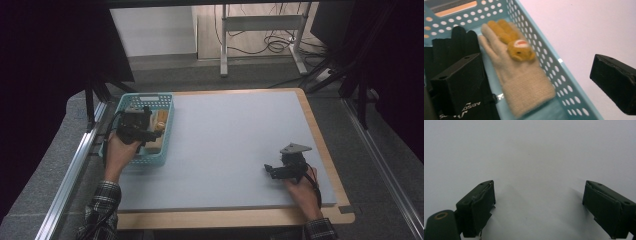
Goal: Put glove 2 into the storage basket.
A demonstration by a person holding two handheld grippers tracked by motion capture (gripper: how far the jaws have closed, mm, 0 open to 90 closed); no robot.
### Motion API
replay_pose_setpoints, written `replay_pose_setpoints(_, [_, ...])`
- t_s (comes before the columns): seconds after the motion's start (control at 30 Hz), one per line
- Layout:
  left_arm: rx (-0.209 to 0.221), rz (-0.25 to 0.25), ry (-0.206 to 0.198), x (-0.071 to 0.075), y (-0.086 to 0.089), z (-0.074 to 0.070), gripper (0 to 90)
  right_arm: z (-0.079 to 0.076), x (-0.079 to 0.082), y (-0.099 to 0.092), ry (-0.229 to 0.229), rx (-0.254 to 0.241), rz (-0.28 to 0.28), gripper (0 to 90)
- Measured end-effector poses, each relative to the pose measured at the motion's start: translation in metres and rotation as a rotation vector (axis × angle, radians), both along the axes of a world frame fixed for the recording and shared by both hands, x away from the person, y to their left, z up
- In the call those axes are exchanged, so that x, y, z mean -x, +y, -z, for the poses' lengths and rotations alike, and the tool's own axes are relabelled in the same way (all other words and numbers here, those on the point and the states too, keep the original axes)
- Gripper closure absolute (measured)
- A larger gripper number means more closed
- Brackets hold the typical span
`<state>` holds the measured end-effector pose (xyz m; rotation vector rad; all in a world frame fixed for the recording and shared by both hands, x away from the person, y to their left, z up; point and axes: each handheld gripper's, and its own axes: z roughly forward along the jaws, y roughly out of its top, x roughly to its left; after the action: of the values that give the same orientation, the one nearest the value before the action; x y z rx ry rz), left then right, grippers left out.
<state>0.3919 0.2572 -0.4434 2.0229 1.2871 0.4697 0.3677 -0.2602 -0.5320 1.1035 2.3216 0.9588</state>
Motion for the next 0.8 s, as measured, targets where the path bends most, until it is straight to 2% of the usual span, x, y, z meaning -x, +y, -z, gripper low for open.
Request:
replay_pose_setpoints(0.23, [-0.005, 0.034, -0.008, 0.003, -0.011, 0.002, 0.0, 0.000, 0.000, 0.000, 0.000, -0.001, 0.001, 10.7])
replay_pose_setpoints(0.8, [0.022, 0.149, -0.040, 0.017, -0.049, 0.004, 0.0, 0.000, 0.000, 0.000, 0.000, 0.000, -0.001, 10.7])
